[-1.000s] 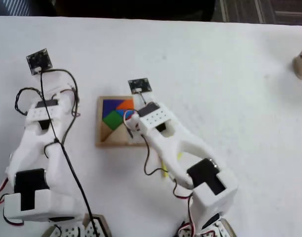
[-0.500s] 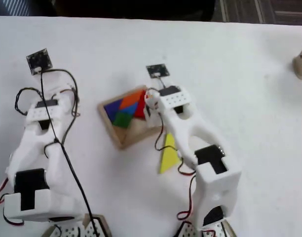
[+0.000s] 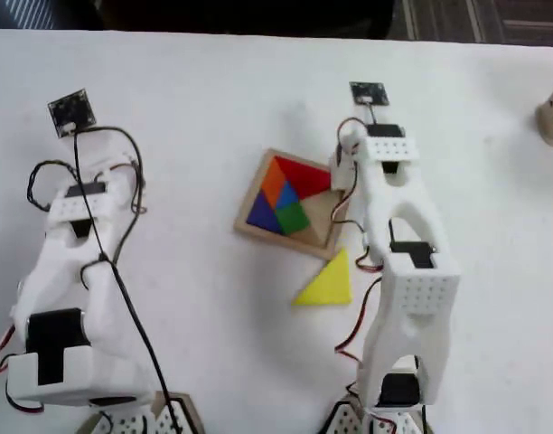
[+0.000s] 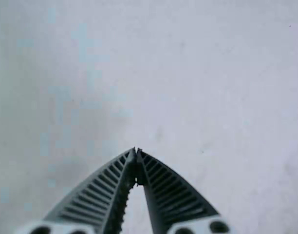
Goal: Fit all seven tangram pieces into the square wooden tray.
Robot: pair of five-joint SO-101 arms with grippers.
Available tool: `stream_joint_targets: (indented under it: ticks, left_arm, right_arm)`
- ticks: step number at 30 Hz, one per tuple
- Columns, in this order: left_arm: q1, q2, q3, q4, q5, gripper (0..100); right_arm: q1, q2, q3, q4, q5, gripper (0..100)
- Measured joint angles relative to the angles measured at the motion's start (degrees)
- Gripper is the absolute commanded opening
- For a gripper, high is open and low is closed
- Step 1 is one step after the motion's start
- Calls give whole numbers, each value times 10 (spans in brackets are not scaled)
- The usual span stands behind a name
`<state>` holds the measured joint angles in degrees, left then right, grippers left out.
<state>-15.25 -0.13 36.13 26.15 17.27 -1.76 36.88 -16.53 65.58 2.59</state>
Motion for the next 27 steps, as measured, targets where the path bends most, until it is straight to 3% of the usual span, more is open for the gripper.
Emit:
stream_joint_targets:
  ticks: [5,15,19,27]
  left_arm:
    - [0,0,0,0,0,23]
    - [0,0,0,0,0,23]
    - [6,0,0,5,0,23]
    - [55,0,-1,8,-113,23]
  right_arm:
    - [38,51,-102,55,-34,173]
    - [83,159,-271,65,-55,173]
    - [85,171,-327,139,-55,173]
    - [79,171,-410,310,-37,163]
